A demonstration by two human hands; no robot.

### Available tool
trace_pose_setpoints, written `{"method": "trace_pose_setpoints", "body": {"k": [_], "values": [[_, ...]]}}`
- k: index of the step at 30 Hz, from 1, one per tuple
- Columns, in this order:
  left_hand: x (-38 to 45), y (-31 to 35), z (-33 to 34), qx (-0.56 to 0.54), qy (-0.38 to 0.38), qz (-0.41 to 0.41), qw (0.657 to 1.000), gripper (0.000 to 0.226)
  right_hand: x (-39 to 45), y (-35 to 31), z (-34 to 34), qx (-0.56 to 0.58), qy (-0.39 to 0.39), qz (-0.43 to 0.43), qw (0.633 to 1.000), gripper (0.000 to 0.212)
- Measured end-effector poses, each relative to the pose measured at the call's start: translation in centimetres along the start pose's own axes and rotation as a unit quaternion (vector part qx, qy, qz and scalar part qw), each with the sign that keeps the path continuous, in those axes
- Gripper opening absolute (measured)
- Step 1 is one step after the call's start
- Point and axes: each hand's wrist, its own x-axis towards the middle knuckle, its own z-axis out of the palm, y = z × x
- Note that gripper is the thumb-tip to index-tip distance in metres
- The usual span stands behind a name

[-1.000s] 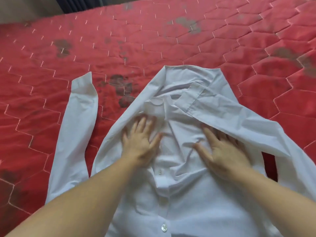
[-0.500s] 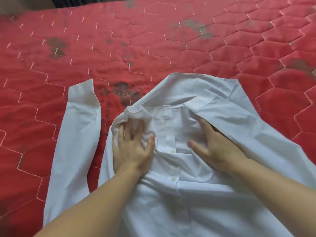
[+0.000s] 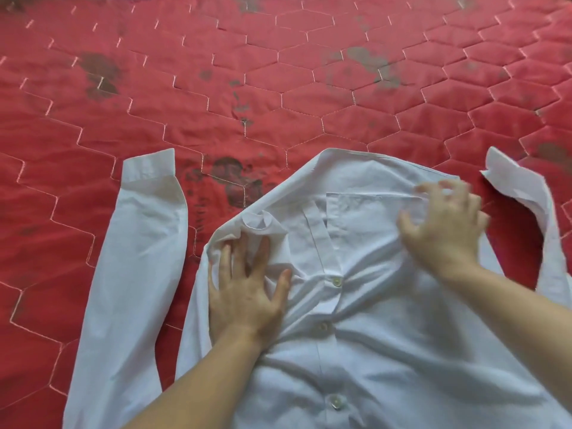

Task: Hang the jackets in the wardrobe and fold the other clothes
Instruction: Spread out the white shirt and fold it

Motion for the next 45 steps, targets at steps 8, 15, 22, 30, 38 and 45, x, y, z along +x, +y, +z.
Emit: {"method": "trace_pose_setpoints", "body": {"k": [8,15,22,30,38,45], "values": [[0.5,-0.3,0.6,0.021,0.040,0.045,0.998,0.065,2.3,-16.4,5.8,0.212,-0.291,0.092,0.928,0.044],[0.9,-0.7,0.8,0.043,0.037,0.151,0.987,0.063,6.7,-21.0,4.8,0.497,-0.388,0.063,0.773,0.012],[1.5,-0.8,1.2,0.021,0.050,0.139,0.989,0.064,1.9,-15.7,4.4,0.061,-0.346,-0.166,0.921,0.078],[1.4,-0.7,0.7,-0.041,0.073,0.121,0.989,0.066,0.7,-13.6,0.8,-0.033,-0.441,-0.216,0.870,0.045],[2.3,-3.3,-3.9,-0.165,0.123,0.177,0.962,0.045,2.4,-11.4,-1.0,0.156,-0.162,0.029,0.974,0.039],[5.4,-9.6,-5.6,-0.003,-0.016,0.118,0.993,0.067,-2.2,-13.5,1.4,-0.052,-0.060,-0.282,0.956,0.034]]}}
